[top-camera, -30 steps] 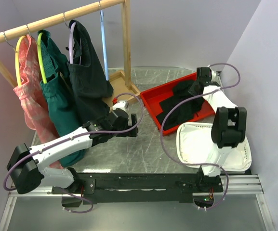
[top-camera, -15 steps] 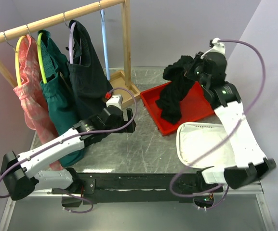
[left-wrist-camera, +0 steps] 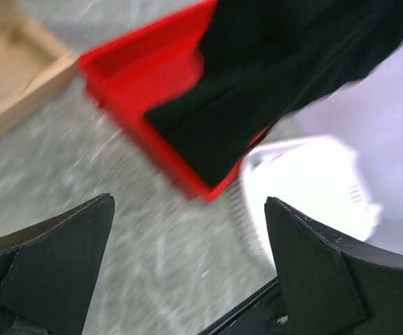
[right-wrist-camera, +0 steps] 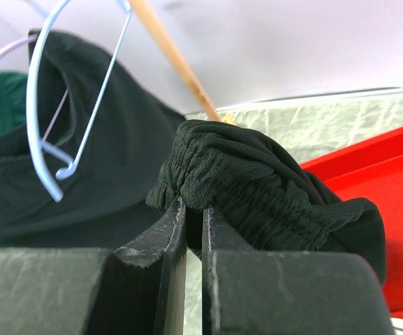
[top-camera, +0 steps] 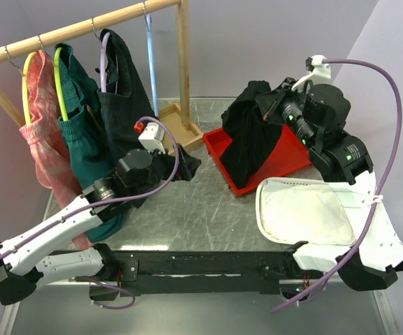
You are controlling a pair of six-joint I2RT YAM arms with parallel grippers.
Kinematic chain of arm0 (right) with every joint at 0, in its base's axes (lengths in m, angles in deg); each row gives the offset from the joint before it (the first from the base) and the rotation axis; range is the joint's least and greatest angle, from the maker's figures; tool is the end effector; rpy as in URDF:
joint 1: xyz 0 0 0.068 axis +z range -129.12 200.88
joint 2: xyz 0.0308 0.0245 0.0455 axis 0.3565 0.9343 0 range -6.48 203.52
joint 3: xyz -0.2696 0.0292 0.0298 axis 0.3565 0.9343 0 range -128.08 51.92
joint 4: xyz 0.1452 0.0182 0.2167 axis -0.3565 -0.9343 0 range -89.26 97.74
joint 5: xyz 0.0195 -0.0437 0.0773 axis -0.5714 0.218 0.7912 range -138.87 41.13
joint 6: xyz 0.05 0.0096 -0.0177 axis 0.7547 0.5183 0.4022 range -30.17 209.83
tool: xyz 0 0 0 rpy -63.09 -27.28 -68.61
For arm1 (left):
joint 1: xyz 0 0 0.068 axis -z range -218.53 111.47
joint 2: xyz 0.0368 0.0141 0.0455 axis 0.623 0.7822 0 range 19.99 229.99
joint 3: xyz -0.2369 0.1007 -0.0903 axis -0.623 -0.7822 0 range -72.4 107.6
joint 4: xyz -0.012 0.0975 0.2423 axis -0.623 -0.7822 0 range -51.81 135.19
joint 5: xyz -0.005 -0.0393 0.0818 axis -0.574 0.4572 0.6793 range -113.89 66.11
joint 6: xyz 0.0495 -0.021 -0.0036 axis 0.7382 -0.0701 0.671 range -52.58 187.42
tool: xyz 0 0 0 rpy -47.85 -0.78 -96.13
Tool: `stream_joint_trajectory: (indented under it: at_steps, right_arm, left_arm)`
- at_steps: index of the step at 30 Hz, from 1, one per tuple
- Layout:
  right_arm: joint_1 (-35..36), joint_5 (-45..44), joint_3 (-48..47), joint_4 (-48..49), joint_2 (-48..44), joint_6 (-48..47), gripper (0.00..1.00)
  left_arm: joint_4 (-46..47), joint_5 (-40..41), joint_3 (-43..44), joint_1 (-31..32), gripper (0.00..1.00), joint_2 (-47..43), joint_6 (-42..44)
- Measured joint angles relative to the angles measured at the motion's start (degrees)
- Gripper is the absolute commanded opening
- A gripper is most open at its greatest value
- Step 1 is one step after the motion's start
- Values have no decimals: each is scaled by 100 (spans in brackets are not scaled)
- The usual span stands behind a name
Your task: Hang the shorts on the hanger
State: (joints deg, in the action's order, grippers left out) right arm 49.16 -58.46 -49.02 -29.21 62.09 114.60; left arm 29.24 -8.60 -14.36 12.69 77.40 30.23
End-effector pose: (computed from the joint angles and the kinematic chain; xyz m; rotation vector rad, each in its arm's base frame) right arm 0.1853 0.0928 0.5324 0.0785 1.6785 0.5649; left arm 0.1493 -0.1707 0.3699 0.0390 1.9111 -0.8288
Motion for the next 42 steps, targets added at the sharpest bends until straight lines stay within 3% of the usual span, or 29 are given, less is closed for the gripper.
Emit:
stream_joint_trajectory:
  at_steps: [9,15,22,23,25,26,27,28,29,34,42]
  right_arm:
    - [688,-136,-2,-170,2,4,0]
    - [1038,-267,-131,-238,83,0,0]
    - [1246,-334,-227,-308,122,0,0]
    - [1266,-334,-232,-319,125,0,0]
    - [1318,-341,-256,-369,127,-4,0]
    - [1346,-345,-269,-393,127,-17,0]
    - [1377,-345,-297,-442,127,-26,0]
    - [1399,-345,-315,-468,127,-33,0]
    - [1412,-345,-345,-498,127,-44,0]
    - [1434,-326,-415,-599,28,-105,0]
    - [1467,101,-531,-774,-192,-153,0]
  left_arm:
    - [1550,973,247,850,87,562,146]
    - [2702,1899,245,957,80,1058,179]
    - [3073,2494,505,962,67,1696,149]
    - [3115,2581,505,964,64,1749,140]
    - [3187,2761,505,962,47,1810,142]
    - [3241,2837,505,962,35,1821,166]
    - [3268,2885,509,962,13,1818,199]
    - [3265,2927,538,962,4,1812,229]
    - [3211,2957,597,962,1,1808,317]
    - [2426,2898,1005,962,1,1469,525]
    - [219,2166,2380,970,1,407,894]
